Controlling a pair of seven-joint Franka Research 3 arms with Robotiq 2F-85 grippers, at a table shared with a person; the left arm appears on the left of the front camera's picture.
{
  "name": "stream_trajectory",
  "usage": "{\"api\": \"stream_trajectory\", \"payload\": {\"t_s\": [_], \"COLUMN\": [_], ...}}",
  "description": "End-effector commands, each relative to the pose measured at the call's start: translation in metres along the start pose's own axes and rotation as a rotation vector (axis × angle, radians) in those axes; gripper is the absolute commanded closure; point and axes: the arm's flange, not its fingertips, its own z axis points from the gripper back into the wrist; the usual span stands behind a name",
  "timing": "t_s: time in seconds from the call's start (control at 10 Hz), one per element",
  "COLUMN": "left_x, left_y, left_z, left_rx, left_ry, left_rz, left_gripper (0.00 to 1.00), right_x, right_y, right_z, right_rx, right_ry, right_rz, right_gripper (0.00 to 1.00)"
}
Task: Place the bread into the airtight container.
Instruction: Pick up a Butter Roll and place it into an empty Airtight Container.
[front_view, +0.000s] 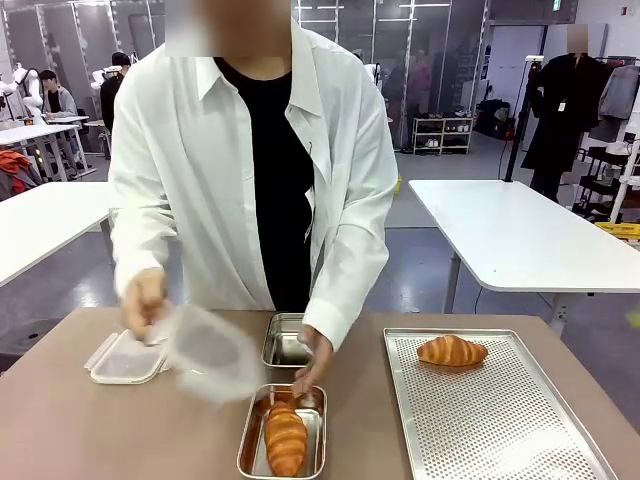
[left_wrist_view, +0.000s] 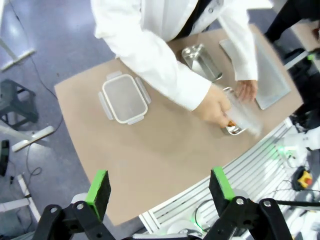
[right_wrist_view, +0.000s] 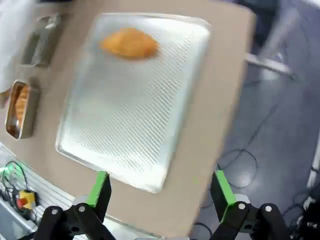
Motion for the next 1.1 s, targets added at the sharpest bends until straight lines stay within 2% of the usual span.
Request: {"api": "stream_trajectory", "payload": {"t_s": [0.0, 0.1, 0.4, 0.5, 1.0], "left_x": [0.001, 0.001, 0.001, 0.001, 0.001], "left_y": [0.000, 0.000, 0.000, 0.000, 0.000], "left_z": [0.002, 0.002, 0.002, 0.002, 0.002], "left_rx": [-0.001, -0.001, -0.001, -0.001, -0.001], "left_ry": [0.000, 0.000, 0.000, 0.000, 0.000], "left_rz": [-0.016, -0.016, -0.016, -0.016, -0.016], "left_gripper": [0.00, 0.00, 0.00, 0.00, 0.00], "right_x": [-0.049, -0.071, -0.085, -0.089, -0.089], "right_y": [-0.023, -0.036, -0.030, -0.054, -0.054], "right_z": [0.009, 0.011, 0.005, 0.015, 0.015], "right_rx": [-0.005, 0.042, 0.065, 0.034, 0.034], "right_ry": [-0.028, -0.065, -0.101, -0.061, -0.061], "right_rz": [-0.180, -0.242, -0.306, -0.256, -0.256], "right_gripper": [0.00, 0.00, 0.00, 0.00, 0.00]}}
